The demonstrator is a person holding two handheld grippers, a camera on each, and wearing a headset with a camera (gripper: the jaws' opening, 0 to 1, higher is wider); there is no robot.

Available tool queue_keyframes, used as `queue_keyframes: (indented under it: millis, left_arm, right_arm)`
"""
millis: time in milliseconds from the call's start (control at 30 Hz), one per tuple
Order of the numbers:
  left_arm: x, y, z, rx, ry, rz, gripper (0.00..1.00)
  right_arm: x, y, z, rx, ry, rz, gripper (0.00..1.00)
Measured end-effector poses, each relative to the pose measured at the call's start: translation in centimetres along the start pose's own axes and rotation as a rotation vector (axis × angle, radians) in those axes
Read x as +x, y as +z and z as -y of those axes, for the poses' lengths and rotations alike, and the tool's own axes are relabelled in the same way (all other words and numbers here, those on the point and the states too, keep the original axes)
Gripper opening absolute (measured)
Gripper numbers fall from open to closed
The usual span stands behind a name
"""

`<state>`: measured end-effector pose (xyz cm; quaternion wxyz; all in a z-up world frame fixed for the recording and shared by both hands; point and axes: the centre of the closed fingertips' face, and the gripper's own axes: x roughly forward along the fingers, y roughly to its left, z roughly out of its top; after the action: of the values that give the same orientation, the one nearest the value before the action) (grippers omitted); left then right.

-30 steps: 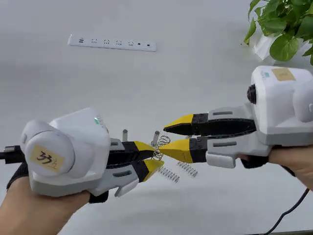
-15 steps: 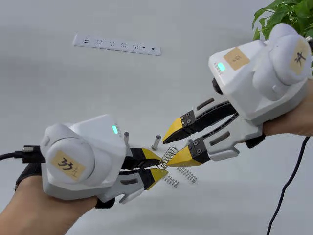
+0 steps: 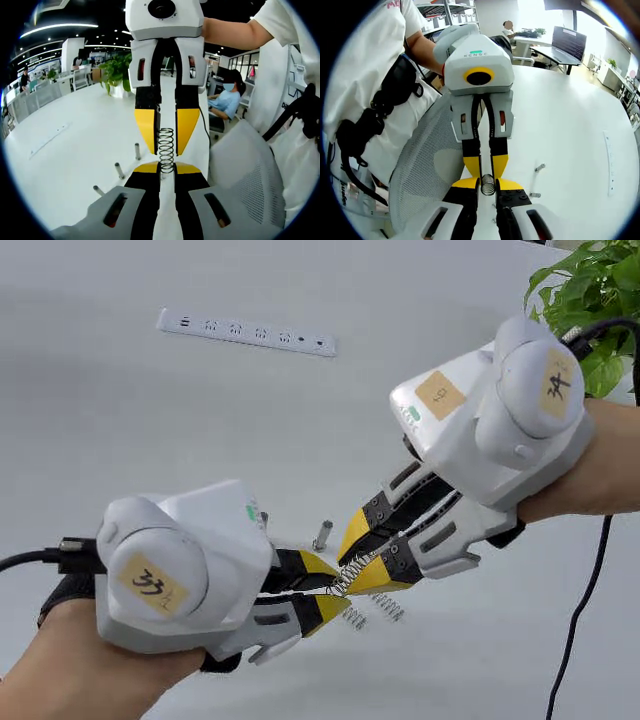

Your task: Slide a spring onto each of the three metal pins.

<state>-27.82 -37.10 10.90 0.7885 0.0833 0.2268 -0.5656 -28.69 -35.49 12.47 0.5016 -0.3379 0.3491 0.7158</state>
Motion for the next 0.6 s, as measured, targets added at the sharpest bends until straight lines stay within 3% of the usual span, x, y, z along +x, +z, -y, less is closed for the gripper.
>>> queue_keyframes:
  millis: [600]
  left_arm:
    - [0.10,-0.09,0.01,0.012,-0.001,-0.005,0.07]
  right_arm:
    - [0.13,-0.10,-0.22,-0.020,0.016,-0.047,0.07]
